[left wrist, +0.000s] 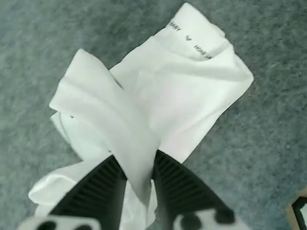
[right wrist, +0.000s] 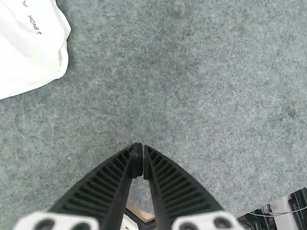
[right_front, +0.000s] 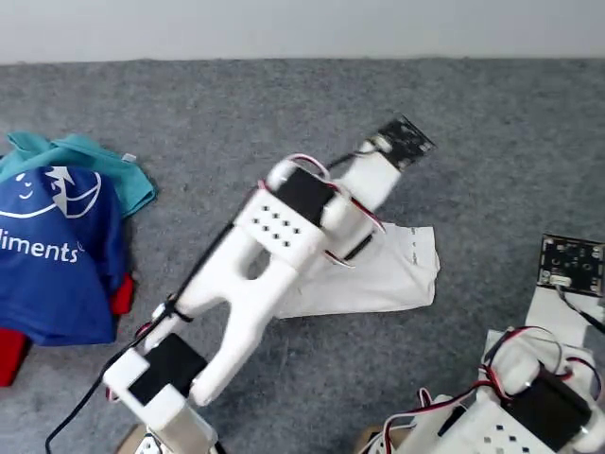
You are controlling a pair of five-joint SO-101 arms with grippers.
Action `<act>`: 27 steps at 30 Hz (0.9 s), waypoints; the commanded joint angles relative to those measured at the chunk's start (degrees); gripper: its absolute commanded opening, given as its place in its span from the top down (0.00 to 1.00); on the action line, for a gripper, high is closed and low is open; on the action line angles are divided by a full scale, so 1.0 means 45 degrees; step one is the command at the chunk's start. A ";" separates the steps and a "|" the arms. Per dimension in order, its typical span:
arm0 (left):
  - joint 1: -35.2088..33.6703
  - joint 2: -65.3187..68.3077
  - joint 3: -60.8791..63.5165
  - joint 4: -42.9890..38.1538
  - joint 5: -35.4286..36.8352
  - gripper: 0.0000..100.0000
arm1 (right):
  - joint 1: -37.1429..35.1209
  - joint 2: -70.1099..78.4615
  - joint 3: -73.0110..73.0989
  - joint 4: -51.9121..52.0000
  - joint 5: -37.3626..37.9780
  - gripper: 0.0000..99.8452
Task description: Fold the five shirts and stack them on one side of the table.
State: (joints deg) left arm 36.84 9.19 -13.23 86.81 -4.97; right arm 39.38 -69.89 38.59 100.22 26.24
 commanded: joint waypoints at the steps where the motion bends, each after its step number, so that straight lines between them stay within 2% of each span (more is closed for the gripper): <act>1: 0.0391 0.0371 -0.0518 -0.1016 0.0078 0.99 | 0.0127 0.0088 0.0000 0.0322 -0.0156 0.99; 8: 0.0860 0.1328 -0.0518 -0.2188 0.0078 0.98 | 0.0127 0.0088 0.0000 0.0322 -0.0156 0.99; 11: 0.0879 0.1485 -0.0518 -0.2813 0.0215 0.91 | 0.0127 0.0088 0.0000 0.0322 -0.0156 0.99; 16: 0.0879 0.1407 -0.0694 -0.4200 0.1661 0.79 | 0.0127 0.0088 0.0000 0.0322 -0.0156 0.99; 21: 0.0801 0.1719 -0.2042 -0.3477 0.1661 0.79 | 0.0127 0.0088 0.0000 0.0322 -0.0137 0.99; 24: -0.0020 0.1856 -0.3136 -0.2149 0.1700 0.80 | 0.0127 0.0088 0.0000 0.0322 -0.0117 0.99; 27: -0.0996 0.1875 -0.3624 -0.0879 0.1641 0.85 | 0.0127 0.0088 0.0000 0.0322 -0.0117 0.99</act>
State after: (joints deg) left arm 36.04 18.15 -25.63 78.55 2.15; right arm 39.38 -69.89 38.59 100.22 26.24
